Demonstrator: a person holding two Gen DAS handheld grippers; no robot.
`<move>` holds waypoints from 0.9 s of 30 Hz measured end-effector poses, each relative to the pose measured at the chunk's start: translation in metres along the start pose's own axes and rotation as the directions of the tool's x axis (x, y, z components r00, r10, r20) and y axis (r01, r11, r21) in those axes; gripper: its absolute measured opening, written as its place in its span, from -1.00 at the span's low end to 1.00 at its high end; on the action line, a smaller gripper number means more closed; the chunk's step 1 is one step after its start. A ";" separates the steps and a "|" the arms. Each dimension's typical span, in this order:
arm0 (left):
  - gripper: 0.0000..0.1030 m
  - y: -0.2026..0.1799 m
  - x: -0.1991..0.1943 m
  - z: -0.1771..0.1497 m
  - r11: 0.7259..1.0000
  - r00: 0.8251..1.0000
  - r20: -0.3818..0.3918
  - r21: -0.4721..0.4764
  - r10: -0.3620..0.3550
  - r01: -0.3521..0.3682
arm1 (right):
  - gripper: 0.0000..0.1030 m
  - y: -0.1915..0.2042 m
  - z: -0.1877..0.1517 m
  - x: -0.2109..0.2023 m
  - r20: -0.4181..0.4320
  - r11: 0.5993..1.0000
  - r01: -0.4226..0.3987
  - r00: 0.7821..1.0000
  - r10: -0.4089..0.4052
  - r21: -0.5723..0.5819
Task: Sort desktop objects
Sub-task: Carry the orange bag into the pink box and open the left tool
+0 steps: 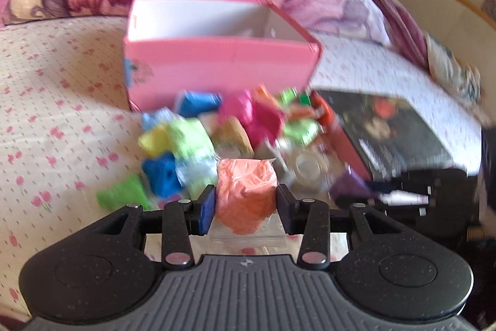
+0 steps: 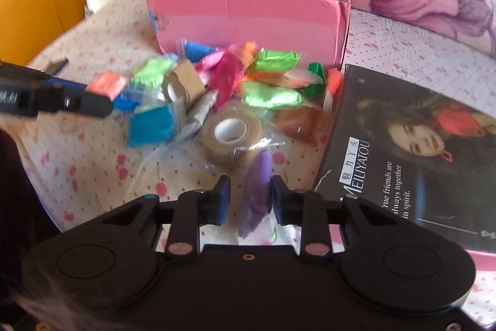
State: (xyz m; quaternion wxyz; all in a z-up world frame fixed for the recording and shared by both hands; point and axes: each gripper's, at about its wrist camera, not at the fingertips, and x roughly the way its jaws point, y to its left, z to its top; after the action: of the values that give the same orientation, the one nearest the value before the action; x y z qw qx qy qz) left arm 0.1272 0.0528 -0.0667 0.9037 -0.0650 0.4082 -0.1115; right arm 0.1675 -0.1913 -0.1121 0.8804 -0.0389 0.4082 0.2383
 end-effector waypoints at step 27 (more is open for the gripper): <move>-0.22 0.035 0.129 0.177 0.986 0.985 0.043 0.004 0.167 -0.168 | -0.71 -0.006 -0.007 -0.001 0.022 0.992 -0.124 0.992 0.124 0.026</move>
State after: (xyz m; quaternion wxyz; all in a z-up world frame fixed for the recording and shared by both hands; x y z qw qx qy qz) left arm 0.3480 0.0582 -0.0508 0.9187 -0.0293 0.3924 -0.0353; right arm 0.1648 -0.1989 -0.1163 0.8684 0.0010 0.4042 0.2873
